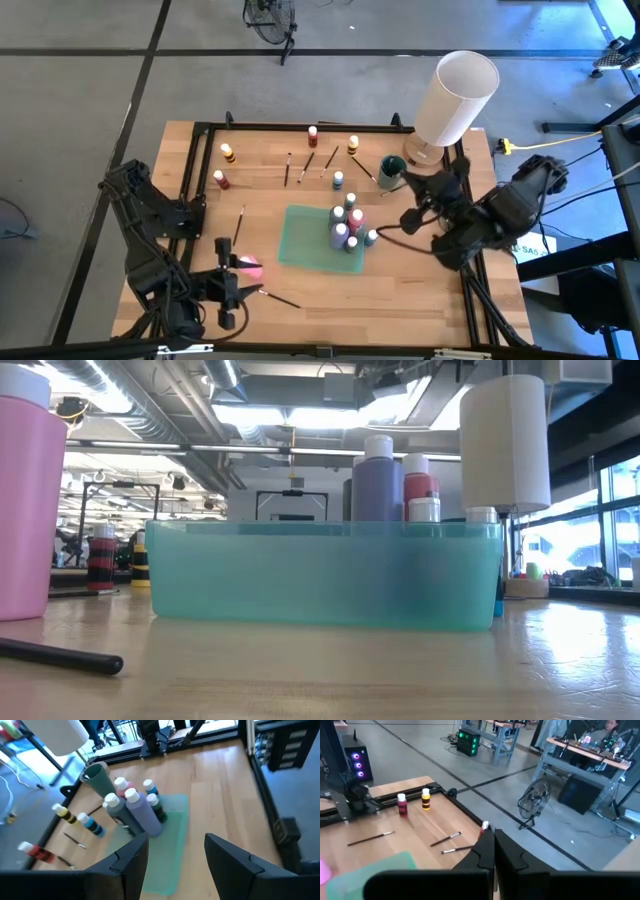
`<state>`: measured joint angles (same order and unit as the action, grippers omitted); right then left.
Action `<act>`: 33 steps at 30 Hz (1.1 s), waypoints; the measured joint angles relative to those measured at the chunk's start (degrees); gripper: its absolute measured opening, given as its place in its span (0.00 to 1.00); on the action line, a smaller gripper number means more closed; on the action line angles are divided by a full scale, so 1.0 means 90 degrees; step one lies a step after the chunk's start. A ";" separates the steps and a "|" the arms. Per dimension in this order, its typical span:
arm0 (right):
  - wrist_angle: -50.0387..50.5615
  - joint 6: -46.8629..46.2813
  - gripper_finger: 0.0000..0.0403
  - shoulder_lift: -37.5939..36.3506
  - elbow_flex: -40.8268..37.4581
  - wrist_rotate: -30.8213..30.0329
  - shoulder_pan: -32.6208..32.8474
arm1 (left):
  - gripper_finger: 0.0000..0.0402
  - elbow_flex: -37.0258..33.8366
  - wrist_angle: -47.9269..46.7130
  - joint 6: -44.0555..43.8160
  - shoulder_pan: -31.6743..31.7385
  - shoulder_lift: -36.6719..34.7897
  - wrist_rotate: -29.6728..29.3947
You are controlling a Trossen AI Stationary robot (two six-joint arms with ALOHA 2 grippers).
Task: Pick & Place Paint Supplies
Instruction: Put the black eyeshadow brush into the green cup
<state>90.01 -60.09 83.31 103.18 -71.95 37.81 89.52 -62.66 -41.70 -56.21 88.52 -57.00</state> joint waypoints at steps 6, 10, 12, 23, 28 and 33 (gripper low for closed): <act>0.0001 0.0875 0.00 -0.0823 0.0000 0.0124 -0.0033 | 0.47 0.0000 0.0081 -0.0123 0.0021 0.0018 -0.0055; 0.0001 0.1610 0.00 -0.1447 0.0000 0.0240 -0.0119 | 0.47 0.0000 0.0148 -0.0230 0.0058 0.0018 -0.0215; 0.0001 0.1862 0.00 -0.1764 0.0000 0.0329 -0.0178 | 0.47 0.0000 0.0146 -0.0370 0.0107 0.0018 -0.0225; -0.0001 0.2084 0.00 -0.4218 -0.1719 0.0823 -0.0642 | 0.47 0.0000 0.0139 -0.0567 0.0307 0.0021 -0.0198; 0.0006 0.1438 0.00 -0.5261 -0.3212 0.1248 -0.0759 | 0.47 0.0000 0.0137 -0.0567 0.0331 0.0023 -0.0194; -0.0606 0.0864 0.00 -0.5449 -0.4394 0.1265 -0.0776 | 0.47 0.0000 0.0135 -0.0568 0.0455 0.0023 -0.0208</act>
<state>84.55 -52.31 34.27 63.63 -60.57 30.83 89.52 -61.44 -46.81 -52.11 88.73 -58.87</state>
